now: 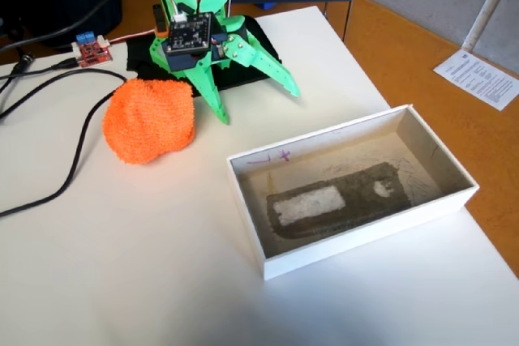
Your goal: Remove orange objects from table
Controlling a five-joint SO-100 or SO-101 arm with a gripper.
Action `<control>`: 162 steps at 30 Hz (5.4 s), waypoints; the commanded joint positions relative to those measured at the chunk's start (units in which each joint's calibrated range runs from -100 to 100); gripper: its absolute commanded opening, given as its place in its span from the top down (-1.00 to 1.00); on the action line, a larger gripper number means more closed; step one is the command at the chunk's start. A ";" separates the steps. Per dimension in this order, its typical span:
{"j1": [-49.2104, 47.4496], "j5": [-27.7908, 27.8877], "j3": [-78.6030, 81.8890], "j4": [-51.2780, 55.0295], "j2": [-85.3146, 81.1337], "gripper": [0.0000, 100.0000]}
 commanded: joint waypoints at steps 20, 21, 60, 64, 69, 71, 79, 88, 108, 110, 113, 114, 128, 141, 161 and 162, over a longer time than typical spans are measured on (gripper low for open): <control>0.05 -0.20 -0.20 0.31 -0.26 0.07; 0.05 -0.20 -0.20 0.31 -0.26 0.07; 0.05 -0.20 -0.20 0.31 -0.26 0.07; 0.05 -0.20 -0.20 0.31 -0.26 0.07; 0.05 -0.20 -0.20 0.31 -0.26 0.07; 0.05 -0.20 -0.20 0.31 -0.26 0.07; -3.65 4.25 -2.43 -3.18 1.83 0.07; -5.57 -1.22 -78.79 -4.96 60.42 0.07; 39.16 10.06 -73.94 -15.58 82.82 0.07; 40.71 10.21 -69.68 -12.82 82.15 0.07; 41.38 10.65 -64.64 -8.20 81.73 0.07; 41.38 11.09 -63.38 -6.34 81.65 0.07; 36.13 13.53 -53.01 7.44 75.77 0.06; 36.50 16.51 -48.17 7.77 76.45 1.00; 33.47 12.75 -82.56 -14.20 74.60 1.00; 33.17 12.50 -85.67 -15.74 75.69 1.00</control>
